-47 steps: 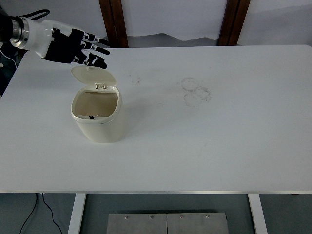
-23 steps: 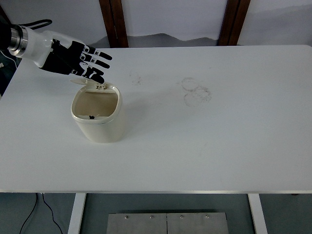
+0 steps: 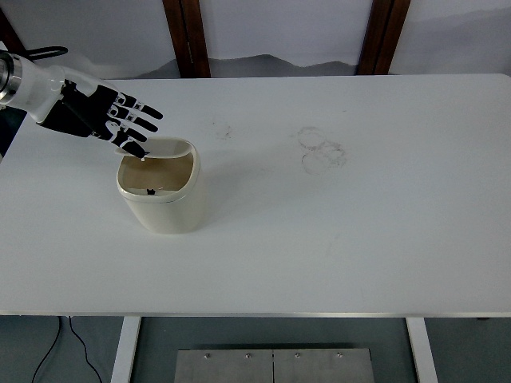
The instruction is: Close trash bin
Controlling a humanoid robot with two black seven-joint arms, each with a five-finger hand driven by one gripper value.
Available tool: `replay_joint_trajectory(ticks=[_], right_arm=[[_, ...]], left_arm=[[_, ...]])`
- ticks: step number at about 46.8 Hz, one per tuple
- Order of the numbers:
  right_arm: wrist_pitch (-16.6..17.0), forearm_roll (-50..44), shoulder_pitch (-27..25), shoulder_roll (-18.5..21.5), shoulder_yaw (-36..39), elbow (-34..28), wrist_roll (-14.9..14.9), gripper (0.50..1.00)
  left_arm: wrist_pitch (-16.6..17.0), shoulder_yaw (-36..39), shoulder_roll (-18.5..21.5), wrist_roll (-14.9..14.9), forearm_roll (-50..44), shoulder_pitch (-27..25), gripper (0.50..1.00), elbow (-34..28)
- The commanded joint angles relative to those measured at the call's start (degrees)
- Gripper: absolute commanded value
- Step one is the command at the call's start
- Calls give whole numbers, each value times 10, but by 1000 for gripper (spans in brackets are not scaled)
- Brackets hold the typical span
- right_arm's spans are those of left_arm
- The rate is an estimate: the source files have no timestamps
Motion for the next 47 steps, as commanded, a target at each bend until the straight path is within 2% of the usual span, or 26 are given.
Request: replay_joint_trajectory(ticks=[1,47], right_arm=[[0,0,-1,0,0,0,0,995],[1,0,-2,0,0,0,0,995]], left_arm=[[0,0,-3,0,0,2,1000,0],[3,0,-38,-2,0,39,1000,1]])
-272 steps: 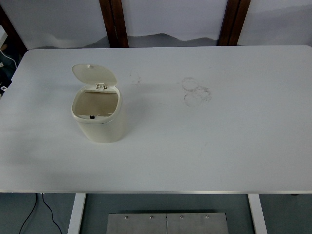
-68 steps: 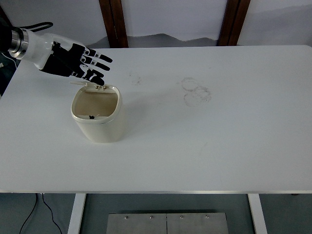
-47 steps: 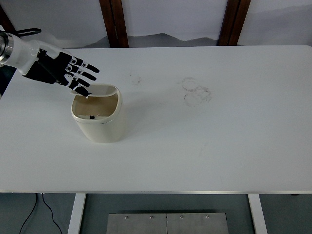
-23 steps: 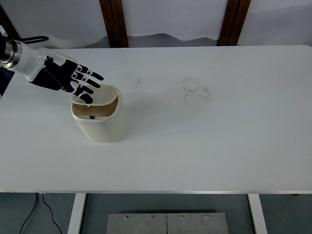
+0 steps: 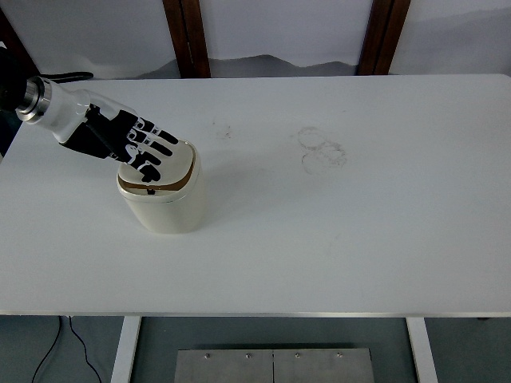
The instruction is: Close trash bin
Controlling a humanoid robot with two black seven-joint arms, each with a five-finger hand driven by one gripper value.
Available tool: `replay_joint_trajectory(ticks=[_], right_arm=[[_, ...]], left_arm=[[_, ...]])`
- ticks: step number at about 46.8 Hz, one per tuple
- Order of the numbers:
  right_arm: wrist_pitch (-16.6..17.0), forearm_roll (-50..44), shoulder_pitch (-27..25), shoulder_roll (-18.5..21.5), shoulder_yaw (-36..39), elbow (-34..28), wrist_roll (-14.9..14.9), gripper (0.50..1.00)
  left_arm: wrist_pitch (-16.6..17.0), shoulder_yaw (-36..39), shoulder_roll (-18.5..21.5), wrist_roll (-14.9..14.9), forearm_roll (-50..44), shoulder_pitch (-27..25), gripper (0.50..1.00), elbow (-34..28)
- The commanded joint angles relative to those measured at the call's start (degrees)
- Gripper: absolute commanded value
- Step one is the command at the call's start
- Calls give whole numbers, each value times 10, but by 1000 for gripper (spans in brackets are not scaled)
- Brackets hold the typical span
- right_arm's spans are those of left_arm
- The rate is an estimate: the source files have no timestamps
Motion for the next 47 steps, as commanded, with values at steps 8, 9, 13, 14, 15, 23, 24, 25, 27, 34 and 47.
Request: replay_joint_trajectory(ticks=[8,9,13,14,15,23,24,25,27,34,47], right_arm=[[-1,0,0,0,0,0,0,995],[0,0,0,0,0,0,0,995],[0,0,0,0,0,0,0,995],[0,0,0,0,0,0,0,995],[0,0,0,0,0,0,0,995],[0,0,0,0,0,0,0,995],[-1,0,0,0,0,0,1,995],[0,0,0,0,0,0,0,995],[0,0,0,0,0,0,0,995],[0,0,0,0,0,0,0,995],[0,0,0,0,0,0,0,995]], left_arm=[[0,1,0,0,1,7,1000,0],[1,1,0,0,1,7,1000,0],[1,1,-4,0,1,9,1000,0],[1,1,-4,0,1,9,1000,0],[1,1,-4,0,1,9,1000,0],[3,1,-8,0,1,9,1000,0],[3,1,-8,0,1,10,1000,0],[3,0,-8,0,1,10,1000,0],[3,1,-9,0,1,9,1000,0],[3,1,-9,0,1,10,1000,0],[3,1,-9,0,1,14,1000,0]])
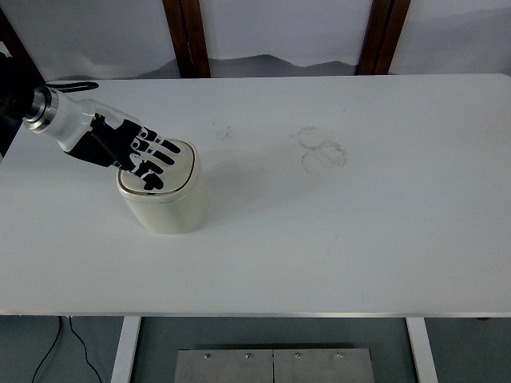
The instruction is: Close trash bin
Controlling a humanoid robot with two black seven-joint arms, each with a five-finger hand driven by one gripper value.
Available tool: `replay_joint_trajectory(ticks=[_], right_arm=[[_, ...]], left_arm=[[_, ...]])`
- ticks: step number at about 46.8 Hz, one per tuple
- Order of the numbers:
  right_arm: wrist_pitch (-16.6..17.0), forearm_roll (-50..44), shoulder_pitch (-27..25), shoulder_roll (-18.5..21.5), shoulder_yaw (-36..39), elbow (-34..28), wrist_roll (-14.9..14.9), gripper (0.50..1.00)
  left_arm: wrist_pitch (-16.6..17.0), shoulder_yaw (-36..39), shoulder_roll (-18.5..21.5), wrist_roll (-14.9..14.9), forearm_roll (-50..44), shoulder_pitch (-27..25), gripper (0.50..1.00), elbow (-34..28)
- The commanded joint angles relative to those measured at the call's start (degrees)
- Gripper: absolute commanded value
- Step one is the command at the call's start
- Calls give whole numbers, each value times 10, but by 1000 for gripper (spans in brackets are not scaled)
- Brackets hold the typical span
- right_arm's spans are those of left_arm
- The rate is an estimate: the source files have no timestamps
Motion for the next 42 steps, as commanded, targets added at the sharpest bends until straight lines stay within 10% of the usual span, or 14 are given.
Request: replay_joint_trajectory(ticks=[1,42], right_arm=[[0,0,0,0,0,0,0,995],[0,0,0,0,0,0,0,995]], left_arm=[[0,0,0,0,0,0,1000,0],[0,-1,5,0,4,8,1000,1]])
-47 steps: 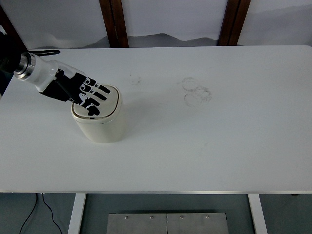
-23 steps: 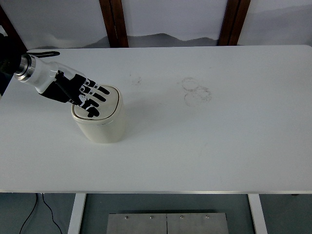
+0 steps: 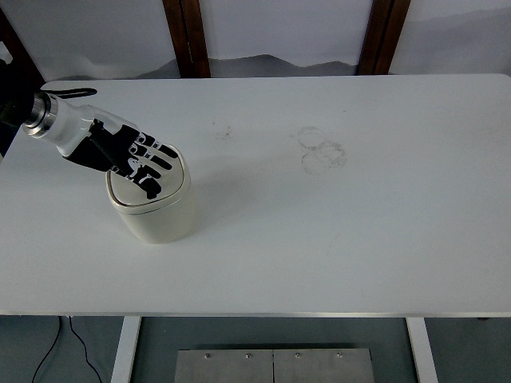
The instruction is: Close trash bin
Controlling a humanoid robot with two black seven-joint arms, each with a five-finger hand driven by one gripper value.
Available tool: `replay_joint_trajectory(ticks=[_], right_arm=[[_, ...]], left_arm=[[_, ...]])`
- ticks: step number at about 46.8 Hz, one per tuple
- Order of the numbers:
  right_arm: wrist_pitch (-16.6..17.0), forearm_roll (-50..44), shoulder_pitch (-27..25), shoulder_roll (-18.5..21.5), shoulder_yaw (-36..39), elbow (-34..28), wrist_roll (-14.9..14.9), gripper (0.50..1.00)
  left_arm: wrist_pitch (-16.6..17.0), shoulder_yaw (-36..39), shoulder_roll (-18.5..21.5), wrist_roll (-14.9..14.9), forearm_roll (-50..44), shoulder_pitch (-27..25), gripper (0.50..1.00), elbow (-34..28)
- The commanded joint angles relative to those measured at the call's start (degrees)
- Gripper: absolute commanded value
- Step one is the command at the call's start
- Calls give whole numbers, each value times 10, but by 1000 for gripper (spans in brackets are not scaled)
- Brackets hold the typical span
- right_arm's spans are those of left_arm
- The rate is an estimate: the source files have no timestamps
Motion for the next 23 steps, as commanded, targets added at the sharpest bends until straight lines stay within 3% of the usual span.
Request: replay_joint_trajectory(ticks=[1,23], right_arm=[[0,0,0,0,0,0,0,995],[0,0,1,0,0,0,0,995]], left_arm=[[0,-1,2,-1,0,-2,1000,0],[-5,-7,10,-1,-1,-43,1000,4]])
